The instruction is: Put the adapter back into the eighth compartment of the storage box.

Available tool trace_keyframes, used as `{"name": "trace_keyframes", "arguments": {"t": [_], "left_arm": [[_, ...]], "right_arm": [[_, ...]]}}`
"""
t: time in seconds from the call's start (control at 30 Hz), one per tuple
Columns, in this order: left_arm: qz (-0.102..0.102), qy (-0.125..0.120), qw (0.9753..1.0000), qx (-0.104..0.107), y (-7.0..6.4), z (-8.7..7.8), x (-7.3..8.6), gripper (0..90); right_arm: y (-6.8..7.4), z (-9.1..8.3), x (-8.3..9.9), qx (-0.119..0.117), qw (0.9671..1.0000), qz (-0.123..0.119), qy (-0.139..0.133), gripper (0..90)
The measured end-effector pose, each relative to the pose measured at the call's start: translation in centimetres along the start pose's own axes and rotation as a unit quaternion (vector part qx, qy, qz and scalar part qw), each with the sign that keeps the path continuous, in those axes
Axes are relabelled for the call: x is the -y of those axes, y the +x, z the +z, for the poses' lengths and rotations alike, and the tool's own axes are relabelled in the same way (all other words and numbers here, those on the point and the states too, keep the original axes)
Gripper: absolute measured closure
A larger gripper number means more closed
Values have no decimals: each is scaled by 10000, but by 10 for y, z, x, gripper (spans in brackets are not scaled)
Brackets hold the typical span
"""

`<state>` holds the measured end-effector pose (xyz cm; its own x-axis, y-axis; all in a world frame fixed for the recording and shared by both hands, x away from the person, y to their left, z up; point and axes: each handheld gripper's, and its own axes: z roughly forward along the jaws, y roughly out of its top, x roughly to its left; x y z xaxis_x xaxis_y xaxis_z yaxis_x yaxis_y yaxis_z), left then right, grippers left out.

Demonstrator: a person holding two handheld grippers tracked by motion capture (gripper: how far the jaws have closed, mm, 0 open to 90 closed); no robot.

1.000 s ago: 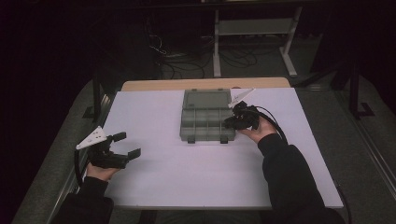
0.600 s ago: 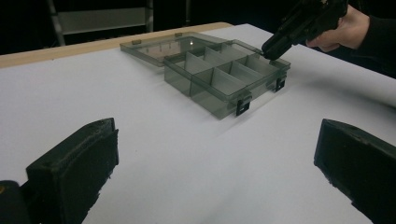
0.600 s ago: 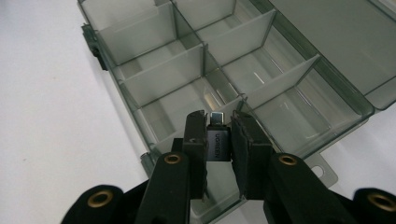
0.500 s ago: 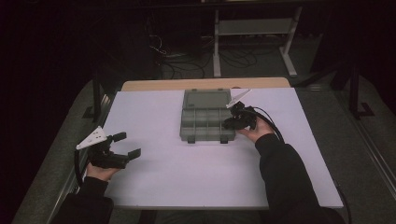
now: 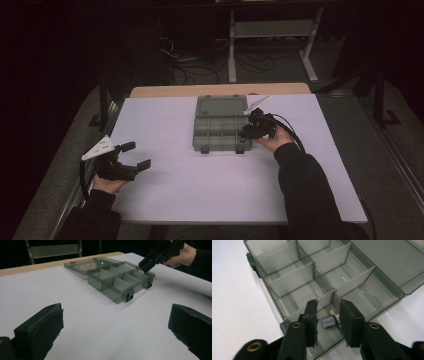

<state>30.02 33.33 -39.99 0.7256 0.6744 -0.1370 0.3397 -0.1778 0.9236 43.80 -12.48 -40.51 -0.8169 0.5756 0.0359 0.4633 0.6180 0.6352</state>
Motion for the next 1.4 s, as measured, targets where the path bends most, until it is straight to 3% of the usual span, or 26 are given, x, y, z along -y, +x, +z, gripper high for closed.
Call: {"name": "trace_keyframes", "arguments": {"t": [0.13,0.37,0.67,1.1,1.4], "left_arm": [[0,0,10000,-1,0,0,0,0],[6,5,10000,-4,0,0,0,0],[4,11,10000,-3,0,0,0,0],[4,13,10000,-5,0,0,0,0],[-10,6,10000,-19,0,0,0,0]], "right_arm": [[0,-3,1,117,9999,115,-37,523],[-2,-14,2,438,9981,371,-219,237],[0,-28,8,492,9967,546,-337,0],[7,-46,20,540,9955,577,-520,0],[18,-57,27,470,9957,456,-653,0]]}}
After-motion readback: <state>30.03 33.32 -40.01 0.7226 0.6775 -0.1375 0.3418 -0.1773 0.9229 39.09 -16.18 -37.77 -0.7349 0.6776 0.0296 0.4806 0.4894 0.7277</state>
